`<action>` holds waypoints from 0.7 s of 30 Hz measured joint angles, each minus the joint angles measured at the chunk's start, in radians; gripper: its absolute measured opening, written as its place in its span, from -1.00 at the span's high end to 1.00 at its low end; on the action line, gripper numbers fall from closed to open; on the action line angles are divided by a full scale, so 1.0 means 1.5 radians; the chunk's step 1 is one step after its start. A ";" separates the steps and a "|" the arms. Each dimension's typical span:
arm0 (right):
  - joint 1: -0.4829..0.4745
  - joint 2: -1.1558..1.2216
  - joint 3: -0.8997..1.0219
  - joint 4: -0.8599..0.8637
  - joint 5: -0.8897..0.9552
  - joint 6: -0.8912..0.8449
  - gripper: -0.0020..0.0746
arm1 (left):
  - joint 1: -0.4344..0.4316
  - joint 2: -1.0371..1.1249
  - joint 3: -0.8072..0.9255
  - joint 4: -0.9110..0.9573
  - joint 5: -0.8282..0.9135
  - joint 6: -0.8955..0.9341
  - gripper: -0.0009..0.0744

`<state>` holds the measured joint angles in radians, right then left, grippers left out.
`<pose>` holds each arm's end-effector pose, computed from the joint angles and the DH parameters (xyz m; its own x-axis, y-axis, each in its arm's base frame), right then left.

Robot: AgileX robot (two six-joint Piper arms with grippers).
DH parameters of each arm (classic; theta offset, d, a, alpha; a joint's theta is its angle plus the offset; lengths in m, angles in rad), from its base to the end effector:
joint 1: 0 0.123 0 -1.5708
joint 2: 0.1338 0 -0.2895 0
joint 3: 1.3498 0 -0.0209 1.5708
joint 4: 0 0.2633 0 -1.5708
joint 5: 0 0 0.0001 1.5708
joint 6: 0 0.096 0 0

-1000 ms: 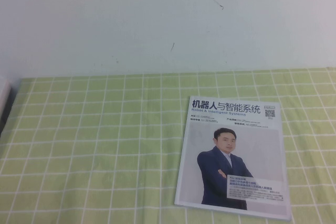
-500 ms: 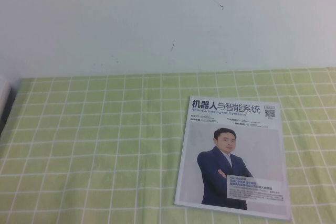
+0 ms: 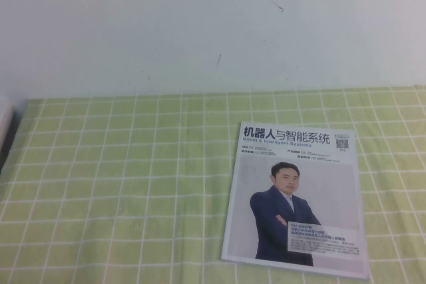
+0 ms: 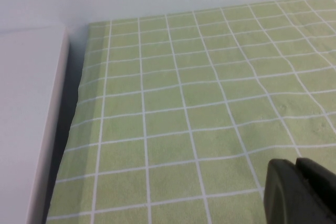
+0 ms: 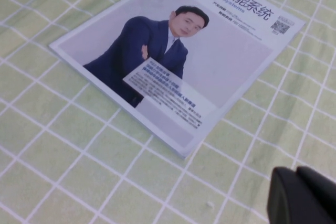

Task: Close book
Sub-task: 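Close the open booklet and leave it lying on the table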

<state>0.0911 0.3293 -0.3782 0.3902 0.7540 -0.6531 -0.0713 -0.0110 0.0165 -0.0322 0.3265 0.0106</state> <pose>0.0739 0.0319 0.2580 -0.4018 -0.3799 -0.8332 -0.4780 0.8631 -0.1630 0.0663 -0.0057 0.1774 -0.2432 -0.0026 -0.9700 0.0764 0.9968 -0.0218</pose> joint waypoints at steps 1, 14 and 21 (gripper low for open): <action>0.000 -0.007 0.006 0.008 -0.007 0.000 0.95 | 0.000 0.000 0.000 0.000 0.000 0.000 0.98; 0.000 -0.162 0.103 -0.150 -0.152 0.112 0.95 | 0.000 0.000 0.000 0.000 0.002 0.000 0.98; -0.019 -0.227 0.233 -0.293 -0.271 0.328 0.95 | 0.000 -0.001 0.000 0.000 0.002 0.000 0.98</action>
<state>0.0628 -0.0119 -0.0282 -0.0488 0.3477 -0.1615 -0.0713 -0.0131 0.0165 -0.0322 0.3296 0.0106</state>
